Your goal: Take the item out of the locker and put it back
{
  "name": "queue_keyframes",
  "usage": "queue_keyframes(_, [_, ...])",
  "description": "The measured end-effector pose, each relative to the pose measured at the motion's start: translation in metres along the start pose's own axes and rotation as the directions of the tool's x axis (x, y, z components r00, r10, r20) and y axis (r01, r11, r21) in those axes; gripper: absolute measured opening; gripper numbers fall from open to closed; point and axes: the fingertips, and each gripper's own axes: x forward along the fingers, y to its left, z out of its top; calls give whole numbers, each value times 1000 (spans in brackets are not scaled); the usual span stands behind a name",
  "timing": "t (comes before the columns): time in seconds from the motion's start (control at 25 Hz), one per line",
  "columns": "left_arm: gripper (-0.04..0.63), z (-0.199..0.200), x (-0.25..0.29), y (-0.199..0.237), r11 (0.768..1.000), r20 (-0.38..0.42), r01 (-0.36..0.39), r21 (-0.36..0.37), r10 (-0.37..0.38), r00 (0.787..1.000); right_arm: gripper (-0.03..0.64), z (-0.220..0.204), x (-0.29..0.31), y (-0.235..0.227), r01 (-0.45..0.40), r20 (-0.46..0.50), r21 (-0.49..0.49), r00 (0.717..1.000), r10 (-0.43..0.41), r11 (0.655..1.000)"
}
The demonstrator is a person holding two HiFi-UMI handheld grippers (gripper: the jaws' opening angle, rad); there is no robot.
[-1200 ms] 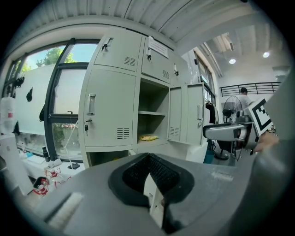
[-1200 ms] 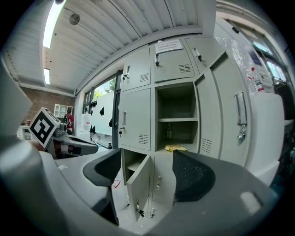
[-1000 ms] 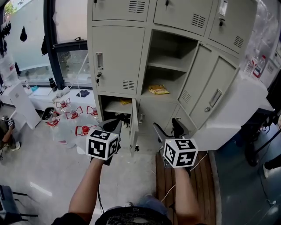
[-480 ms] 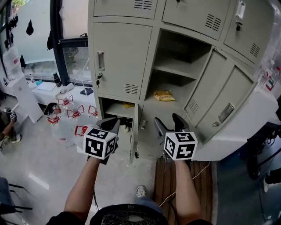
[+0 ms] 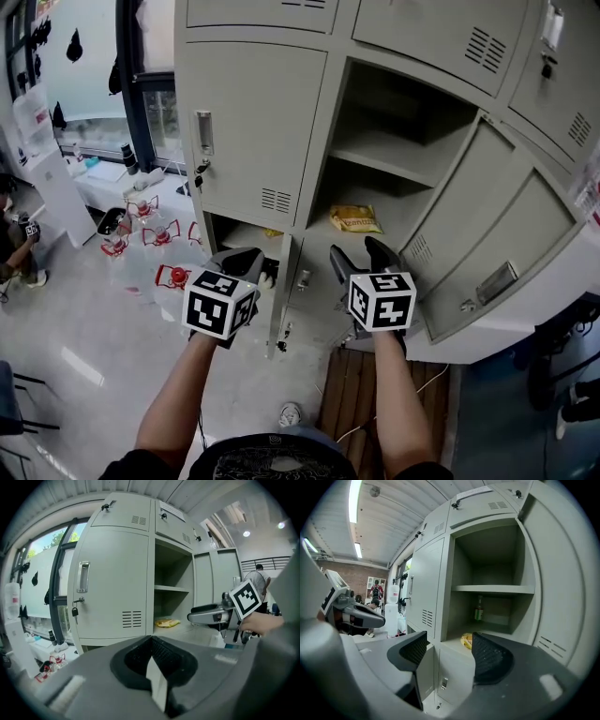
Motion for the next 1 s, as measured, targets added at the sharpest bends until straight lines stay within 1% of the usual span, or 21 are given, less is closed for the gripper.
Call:
queue_keyframes(0.48, [1,0,33,5,998,-25,-64,-10,63,998,280,-14,59,-22,-76,-68,-61,995,72,995])
queue_keyframes(0.64, [2,-3,42,7,997,-36,-79,-19,78,996,252,-19,76,-29,-87,-91,-80,993,79,993])
queue_keyframes(1.0, [2,-9,55,9,994,-62,-109,-21,108,992,212,-33,106,-39,-103,-146,-130,986,84,986])
